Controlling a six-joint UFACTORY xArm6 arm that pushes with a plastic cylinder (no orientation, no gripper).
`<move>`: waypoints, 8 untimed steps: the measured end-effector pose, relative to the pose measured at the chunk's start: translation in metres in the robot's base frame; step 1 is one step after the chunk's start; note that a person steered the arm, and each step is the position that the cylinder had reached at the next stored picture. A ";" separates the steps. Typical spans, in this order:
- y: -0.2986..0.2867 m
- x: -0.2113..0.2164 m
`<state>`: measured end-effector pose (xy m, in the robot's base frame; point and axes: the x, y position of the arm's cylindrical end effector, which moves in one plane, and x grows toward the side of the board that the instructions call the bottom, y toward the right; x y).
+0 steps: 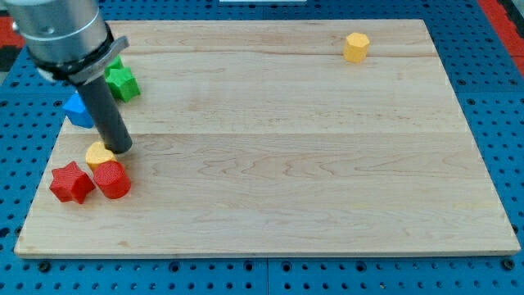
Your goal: Push yellow hexagon beside yellow heart
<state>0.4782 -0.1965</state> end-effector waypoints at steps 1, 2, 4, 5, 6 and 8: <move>0.027 -0.004; 0.129 -0.058; 0.361 -0.149; 0.445 -0.201; 0.379 -0.230; 0.145 -0.159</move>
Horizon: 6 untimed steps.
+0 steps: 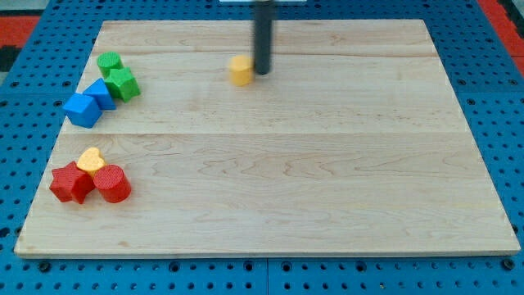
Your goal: Push yellow hexagon beside yellow heart
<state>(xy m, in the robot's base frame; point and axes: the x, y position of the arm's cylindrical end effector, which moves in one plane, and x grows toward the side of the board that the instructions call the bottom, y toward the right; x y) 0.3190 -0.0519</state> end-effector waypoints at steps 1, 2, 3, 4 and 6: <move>-0.014 -0.029; -0.053 -0.023; -0.070 0.039; -0.070 0.036; -0.030 0.061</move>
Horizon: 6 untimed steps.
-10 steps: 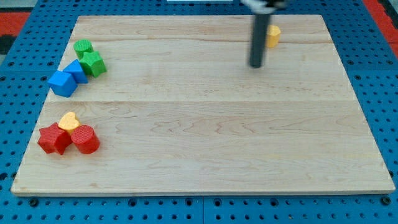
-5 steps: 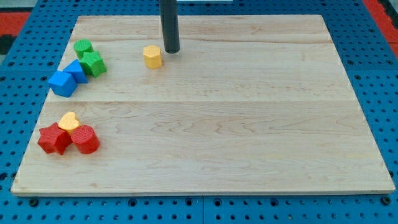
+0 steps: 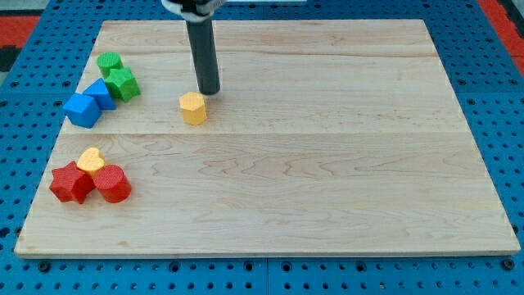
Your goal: Push yellow hexagon beside yellow heart
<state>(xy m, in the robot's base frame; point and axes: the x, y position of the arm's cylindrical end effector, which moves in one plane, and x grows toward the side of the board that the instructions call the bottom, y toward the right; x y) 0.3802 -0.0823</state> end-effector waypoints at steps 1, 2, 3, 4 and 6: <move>-0.044 0.054; -0.071 0.103; -0.068 0.100; -0.045 0.067; -0.059 0.098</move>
<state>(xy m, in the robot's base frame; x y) 0.4782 -0.1409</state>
